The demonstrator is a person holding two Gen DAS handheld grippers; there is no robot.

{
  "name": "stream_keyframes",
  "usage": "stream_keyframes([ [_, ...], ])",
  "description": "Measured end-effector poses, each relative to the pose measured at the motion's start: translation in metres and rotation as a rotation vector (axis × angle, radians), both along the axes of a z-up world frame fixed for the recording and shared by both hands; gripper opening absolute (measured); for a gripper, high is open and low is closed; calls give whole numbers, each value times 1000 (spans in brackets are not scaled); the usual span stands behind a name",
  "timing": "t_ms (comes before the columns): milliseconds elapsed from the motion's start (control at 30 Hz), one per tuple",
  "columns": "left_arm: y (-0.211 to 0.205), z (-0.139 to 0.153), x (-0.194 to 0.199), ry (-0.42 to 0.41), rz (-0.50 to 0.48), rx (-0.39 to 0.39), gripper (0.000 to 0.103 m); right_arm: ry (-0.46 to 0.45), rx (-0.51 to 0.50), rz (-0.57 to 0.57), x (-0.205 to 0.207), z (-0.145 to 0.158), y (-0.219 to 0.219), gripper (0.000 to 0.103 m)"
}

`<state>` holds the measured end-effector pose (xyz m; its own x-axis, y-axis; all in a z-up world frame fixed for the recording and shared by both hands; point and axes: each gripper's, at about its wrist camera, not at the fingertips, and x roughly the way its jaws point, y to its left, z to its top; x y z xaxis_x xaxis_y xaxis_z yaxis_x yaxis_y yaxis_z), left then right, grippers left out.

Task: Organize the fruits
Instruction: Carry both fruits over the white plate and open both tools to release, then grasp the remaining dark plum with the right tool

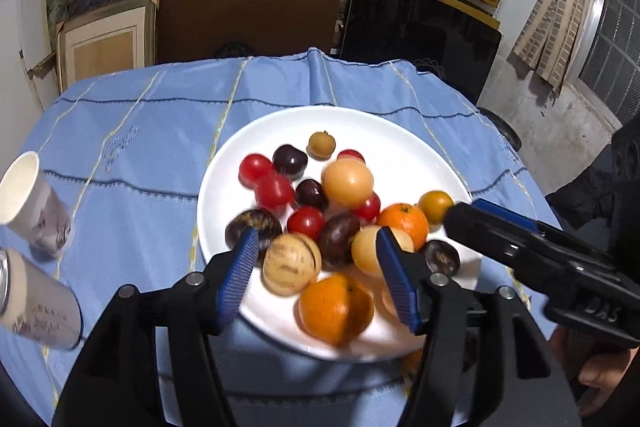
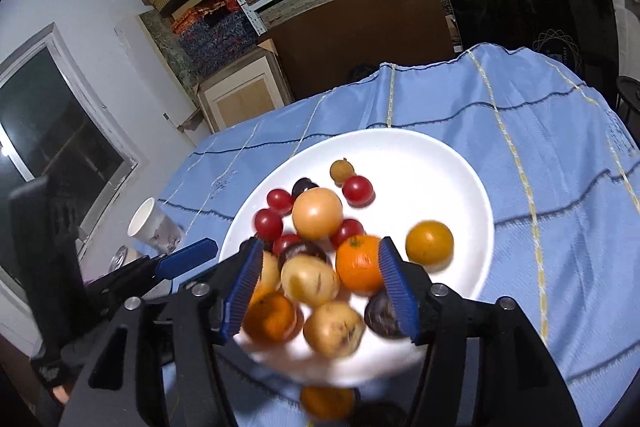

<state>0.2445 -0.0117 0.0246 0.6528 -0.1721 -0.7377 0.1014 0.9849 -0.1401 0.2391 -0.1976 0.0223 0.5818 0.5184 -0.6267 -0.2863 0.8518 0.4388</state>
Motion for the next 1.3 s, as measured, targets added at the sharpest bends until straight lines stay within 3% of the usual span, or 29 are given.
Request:
stream_keyframes([
  [133,1,0,-22,-11,5,24,66,-8,-17,-1,-24,0,-15,64],
  [333,6,-6,-66,-20,3,-7,67,-19,-110,22,-70,-8,-33,64],
  [467,3,-15,-83,24,50,33,68,36,-196,44,-92,-28,-27,64],
  [600,-6,-19,-95,46,13,33,71,44,-257,71,-102,-45,-11,64],
  [667,-9,-21,-102,39,8,54,75,53,-285,88,-105,-51,-3,64],
  [1200,-8,-35,-128,24,0,105,75,41,-407,49,-92,-65,14,64],
  [1267,-7,-35,-129,24,2,104,75,28,-437,36,-89,-66,18,51],
  [1300,-6,-34,-129,25,3,102,75,19,-454,25,-89,-66,19,50],
])
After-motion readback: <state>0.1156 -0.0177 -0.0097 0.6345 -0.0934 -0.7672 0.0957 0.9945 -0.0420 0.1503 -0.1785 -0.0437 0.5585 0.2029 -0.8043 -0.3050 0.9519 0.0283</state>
